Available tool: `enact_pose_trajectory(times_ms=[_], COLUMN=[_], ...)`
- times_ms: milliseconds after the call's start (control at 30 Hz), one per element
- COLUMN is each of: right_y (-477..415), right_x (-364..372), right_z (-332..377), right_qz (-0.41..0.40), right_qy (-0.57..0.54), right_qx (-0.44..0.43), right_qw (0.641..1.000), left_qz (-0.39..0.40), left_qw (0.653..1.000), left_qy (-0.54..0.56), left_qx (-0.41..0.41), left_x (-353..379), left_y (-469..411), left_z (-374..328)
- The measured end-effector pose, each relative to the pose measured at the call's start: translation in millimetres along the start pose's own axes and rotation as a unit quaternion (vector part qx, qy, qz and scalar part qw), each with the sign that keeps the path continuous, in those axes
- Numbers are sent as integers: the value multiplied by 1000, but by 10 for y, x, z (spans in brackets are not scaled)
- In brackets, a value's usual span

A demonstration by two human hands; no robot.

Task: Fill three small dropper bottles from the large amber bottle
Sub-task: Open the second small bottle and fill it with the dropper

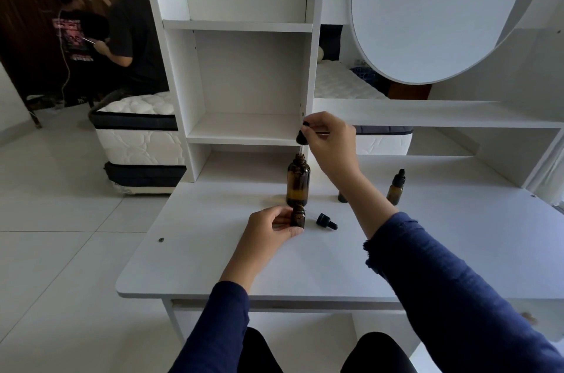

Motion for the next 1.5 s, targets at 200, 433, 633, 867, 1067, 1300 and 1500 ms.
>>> enact_pose_trajectory(times_ms=[200, 433, 633, 867, 1067, 1300, 1500], right_y=[106, 110, 106, 140, 203, 102, -79], right_x=[121, 159, 175, 177, 180, 101, -80], right_z=[-165, -222, -228, -223, -223, -109, 177], right_qz=[45, 61, 59, 48, 35, 5, -26], right_qy=[24, 30, 37, 35, 26, 20, -34], right_qx=[32, 58, 59, 52, 59, 42, 4], right_qw=[998, 996, 996, 997, 997, 999, 999], left_qz=[1, 7, 6, 1, 1, 0, -3], left_qw=[1000, 1000, 1000, 1000, 1000, 1000, 1000], left_qy=[11, 13, 8, 0, -3, -10, -6], left_qx=[-2, -1, 1, 0, -6, -7, -5], left_x=[1, -2, 1, -4, 2, 2, -1], left_y=[15, 25, 22, 23, 24, 10, -16], left_z=[-13, -36, -31, -27, -17, 6, 42])
Point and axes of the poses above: each hand's wrist, its own y-axis away from the middle knuckle, its own x-axis out of the palm, z = x × y, the point moved 6 cm from there along -y, towards the middle knuckle, and after that the axes turned 4 degrees about z, right-handed, at the moved point
